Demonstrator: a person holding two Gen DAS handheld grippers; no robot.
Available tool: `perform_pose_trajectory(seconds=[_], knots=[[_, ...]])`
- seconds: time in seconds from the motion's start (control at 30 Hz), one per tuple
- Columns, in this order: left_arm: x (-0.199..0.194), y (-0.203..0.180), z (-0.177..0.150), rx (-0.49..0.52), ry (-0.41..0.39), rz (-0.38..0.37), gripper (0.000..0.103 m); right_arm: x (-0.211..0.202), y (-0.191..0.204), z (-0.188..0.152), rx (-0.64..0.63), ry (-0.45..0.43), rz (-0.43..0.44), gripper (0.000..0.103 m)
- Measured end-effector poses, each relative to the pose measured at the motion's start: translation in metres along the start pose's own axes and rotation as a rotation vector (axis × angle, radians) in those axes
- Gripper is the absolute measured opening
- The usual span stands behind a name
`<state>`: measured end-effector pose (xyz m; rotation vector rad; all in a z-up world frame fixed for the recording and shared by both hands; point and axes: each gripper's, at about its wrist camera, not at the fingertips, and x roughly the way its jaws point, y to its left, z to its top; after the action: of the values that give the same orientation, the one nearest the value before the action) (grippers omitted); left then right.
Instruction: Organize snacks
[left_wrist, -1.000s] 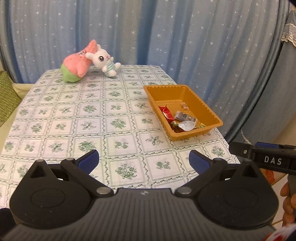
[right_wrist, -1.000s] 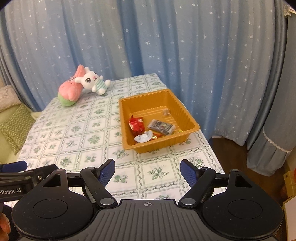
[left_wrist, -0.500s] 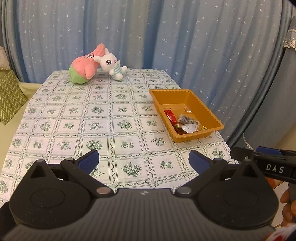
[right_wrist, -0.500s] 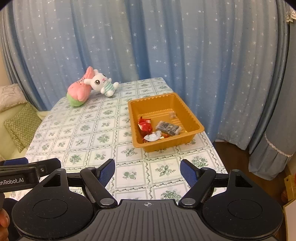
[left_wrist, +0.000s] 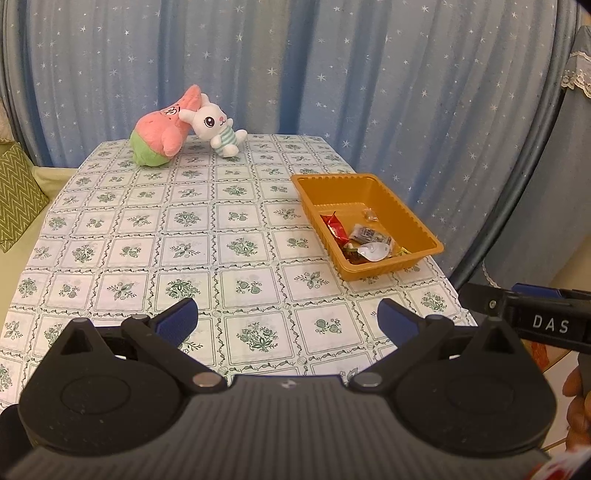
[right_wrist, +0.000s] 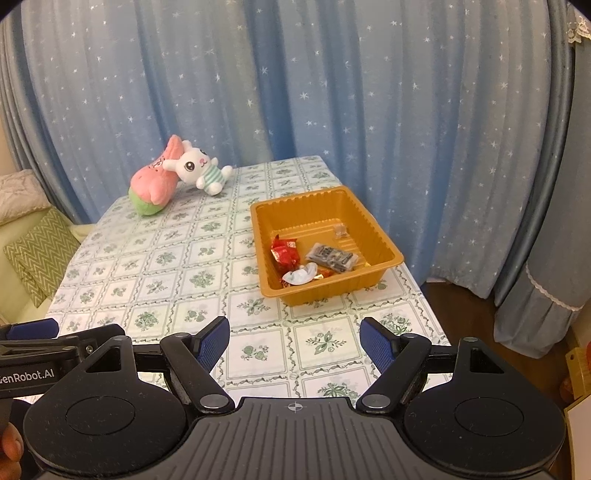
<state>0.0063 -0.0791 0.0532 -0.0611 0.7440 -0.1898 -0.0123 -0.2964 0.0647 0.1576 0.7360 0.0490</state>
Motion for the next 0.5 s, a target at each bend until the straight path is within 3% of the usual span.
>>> perform_pose_trajectory(seconds=[0.5], knots=[[0.0021, 0.0000, -0.0033, 0.002, 0.008, -0.007, 0.103, -0.0003, 0.0011, -0.0006, -0.004, 0.000, -0.002, 0.077]])
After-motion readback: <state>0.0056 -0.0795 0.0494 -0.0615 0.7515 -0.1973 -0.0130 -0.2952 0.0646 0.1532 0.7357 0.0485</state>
